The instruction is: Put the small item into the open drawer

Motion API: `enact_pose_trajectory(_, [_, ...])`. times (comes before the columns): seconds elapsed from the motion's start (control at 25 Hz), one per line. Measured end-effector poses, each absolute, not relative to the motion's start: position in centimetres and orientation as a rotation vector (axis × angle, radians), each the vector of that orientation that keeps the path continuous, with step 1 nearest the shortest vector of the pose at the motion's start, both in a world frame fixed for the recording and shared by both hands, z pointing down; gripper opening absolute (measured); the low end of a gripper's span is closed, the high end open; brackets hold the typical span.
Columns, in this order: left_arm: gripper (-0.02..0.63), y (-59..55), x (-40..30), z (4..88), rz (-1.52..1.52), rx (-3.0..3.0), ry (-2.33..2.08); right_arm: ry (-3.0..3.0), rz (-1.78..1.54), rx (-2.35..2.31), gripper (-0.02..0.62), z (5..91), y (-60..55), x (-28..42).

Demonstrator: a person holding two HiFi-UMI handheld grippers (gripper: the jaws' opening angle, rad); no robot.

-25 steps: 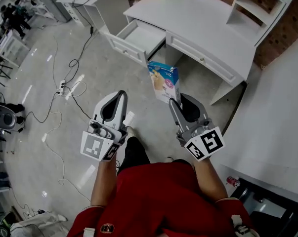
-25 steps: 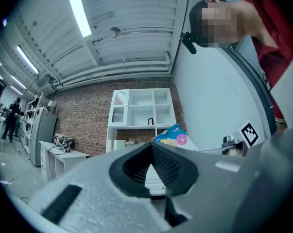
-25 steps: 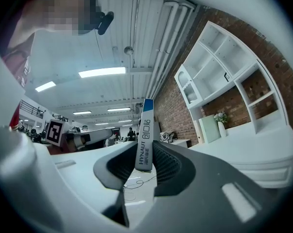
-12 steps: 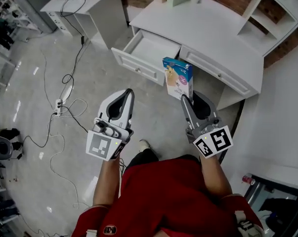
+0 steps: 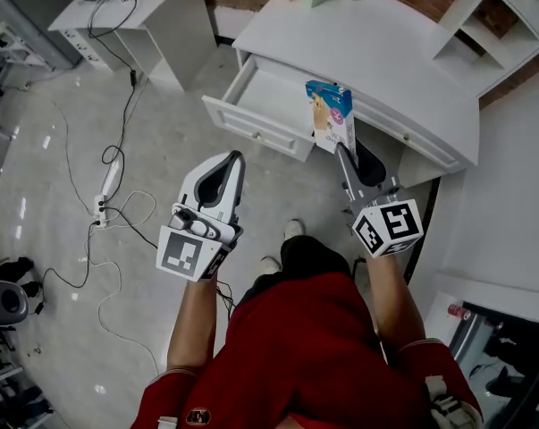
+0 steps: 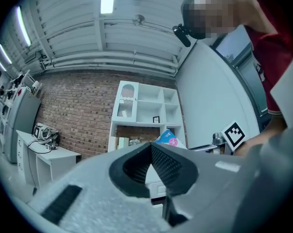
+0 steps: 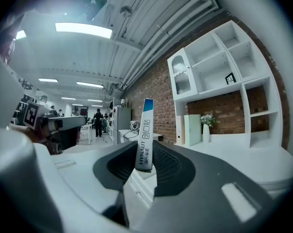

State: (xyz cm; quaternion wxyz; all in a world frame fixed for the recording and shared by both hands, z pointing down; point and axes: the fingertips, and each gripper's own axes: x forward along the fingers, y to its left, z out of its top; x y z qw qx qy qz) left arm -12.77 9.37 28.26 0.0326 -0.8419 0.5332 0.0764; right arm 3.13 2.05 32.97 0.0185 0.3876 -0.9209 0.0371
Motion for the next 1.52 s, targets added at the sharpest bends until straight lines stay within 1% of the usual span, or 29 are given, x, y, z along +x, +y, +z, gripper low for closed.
enact_pose_trajectory(0.16, [0.0, 8.2, -12.8, 30.0, 0.202, -2.609, 1.631, -2.796, 0.092, 1.225, 0.104, 35.8, -0.1, 3.3])
enact_pose_trajectory(0.24, [0.0, 6.6, -14.0, 30.4, 0.183, -2.616, 1.634, -2.764, 0.081, 1.227, 0.104, 36.9, -2.0, 2.5])
enact_pose_trajectory(0.4, [0.0, 1.4, -17.5, 30.7, 0.153, -2.63, 1.637, -2.706, 0.066, 1.201, 0.104, 38.9, -7.2, -0.3])
enact_pose_trajectory(0.68, [0.0, -7.6, -20.1, 32.3, 0.127, -2.655, 1.614, -2.611, 0.06, 1.122, 0.104, 43.6, -14.3, -2.9])
enact_pose_trajectory(1.08, [0.0, -17.9, -20.5, 35.8, 0.118, -2.7, 1.592, -2.419, 0.095, 0.947, 0.104, 52.9, -21.1, -5.5])
enact_pose_trajectory(1.52, [0.0, -21.9, -21.7, 37.3, 0.103, -2.786, 1.552, -2.21, 0.261, 0.91, 0.104, 61.5, -25.8, -6.5])
